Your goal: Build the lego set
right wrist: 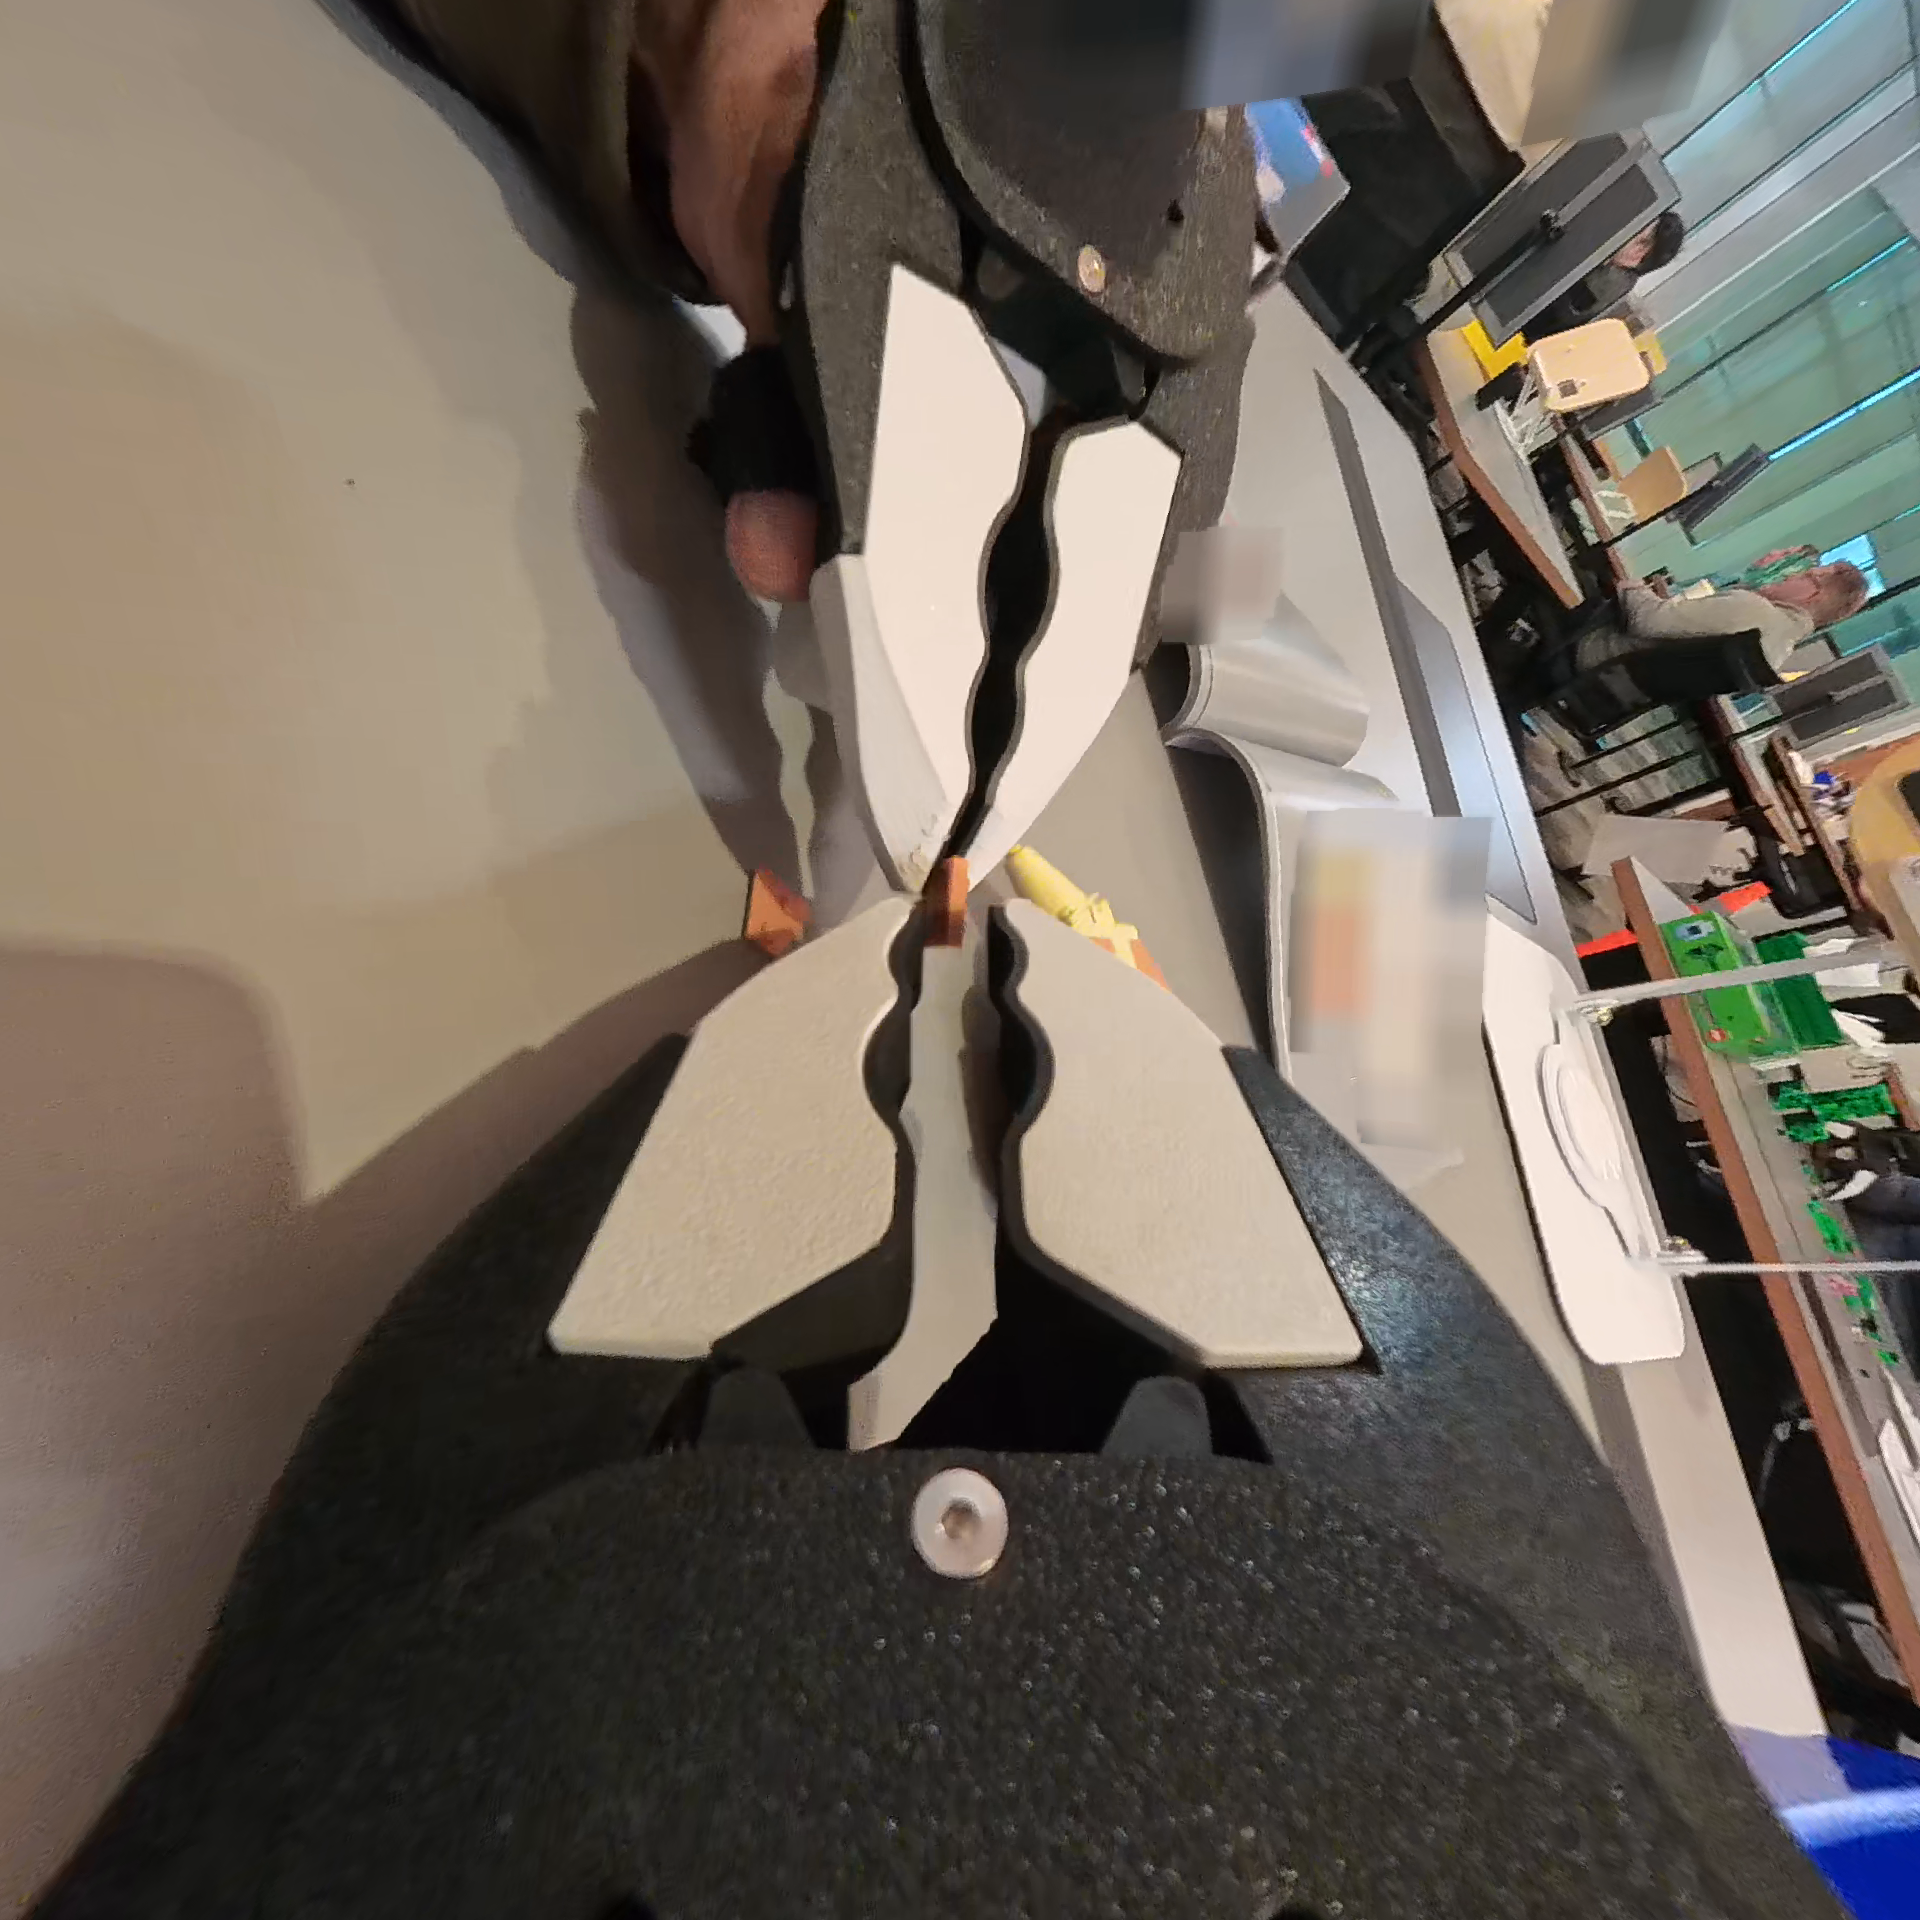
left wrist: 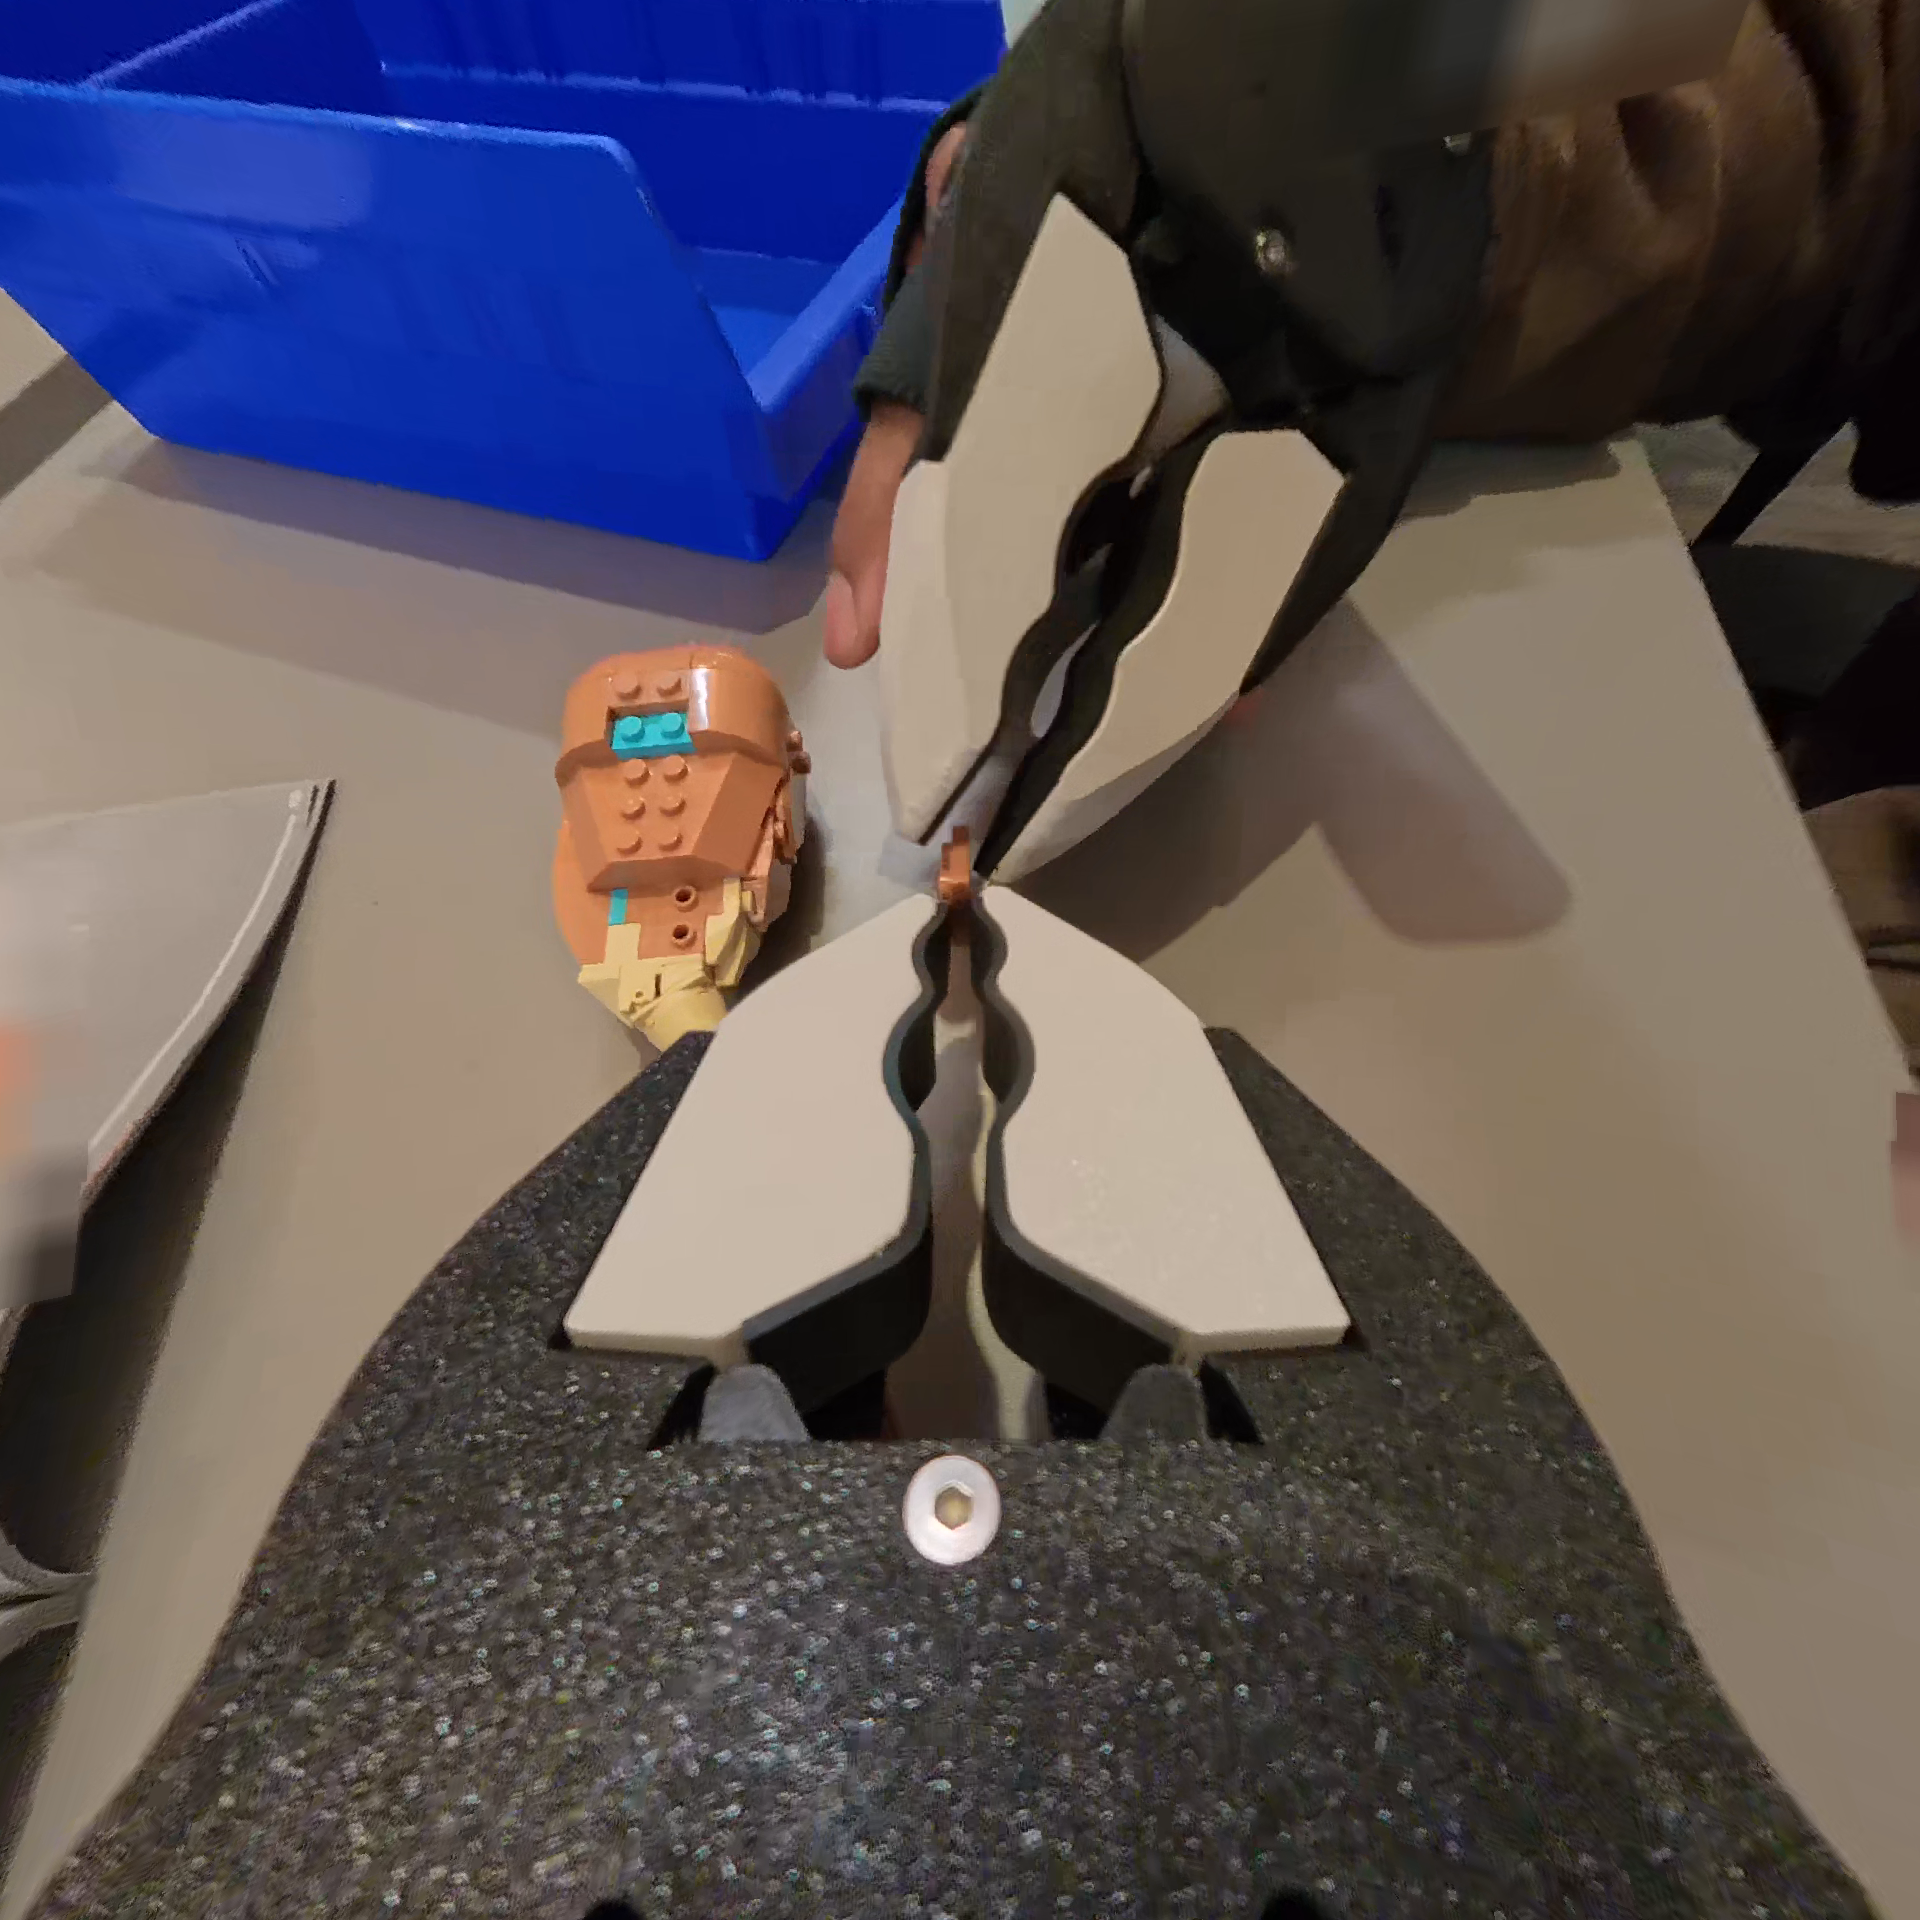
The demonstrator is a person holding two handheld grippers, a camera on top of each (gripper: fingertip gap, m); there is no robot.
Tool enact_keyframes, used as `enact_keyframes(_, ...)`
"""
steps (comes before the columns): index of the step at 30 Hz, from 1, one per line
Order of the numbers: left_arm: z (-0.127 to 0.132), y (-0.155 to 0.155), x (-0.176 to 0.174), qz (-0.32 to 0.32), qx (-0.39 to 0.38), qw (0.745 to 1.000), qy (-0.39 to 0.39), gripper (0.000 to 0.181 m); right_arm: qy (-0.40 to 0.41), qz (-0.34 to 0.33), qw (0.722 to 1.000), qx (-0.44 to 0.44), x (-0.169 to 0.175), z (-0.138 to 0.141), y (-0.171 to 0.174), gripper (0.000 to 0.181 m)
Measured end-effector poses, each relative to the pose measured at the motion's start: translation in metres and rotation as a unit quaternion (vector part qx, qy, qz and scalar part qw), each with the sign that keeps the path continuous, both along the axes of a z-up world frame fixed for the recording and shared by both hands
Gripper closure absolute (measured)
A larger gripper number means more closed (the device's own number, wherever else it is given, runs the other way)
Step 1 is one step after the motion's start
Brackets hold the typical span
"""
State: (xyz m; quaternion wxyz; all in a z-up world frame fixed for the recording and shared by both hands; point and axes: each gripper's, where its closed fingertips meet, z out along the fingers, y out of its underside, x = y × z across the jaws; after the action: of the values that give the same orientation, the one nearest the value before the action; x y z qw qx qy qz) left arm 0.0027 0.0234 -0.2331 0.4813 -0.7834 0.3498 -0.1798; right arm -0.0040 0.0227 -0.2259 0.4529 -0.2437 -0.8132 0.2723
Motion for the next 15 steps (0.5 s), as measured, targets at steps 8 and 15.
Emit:
enact_keyframes(8,-0.008,0.004,0.001,-0.03,0.125,0.982,0.136,0.178,-0.027,0.002,0.999,-0.023,0.006,-0.009,0.005,0.172)
enact_keyframes(15,-0.011,0.005,0.003,-0.039,0.143,0.976,0.16,0.177,-0.031,-0.007,0.999,0.007,0.006,-0.015,0.006,0.176)
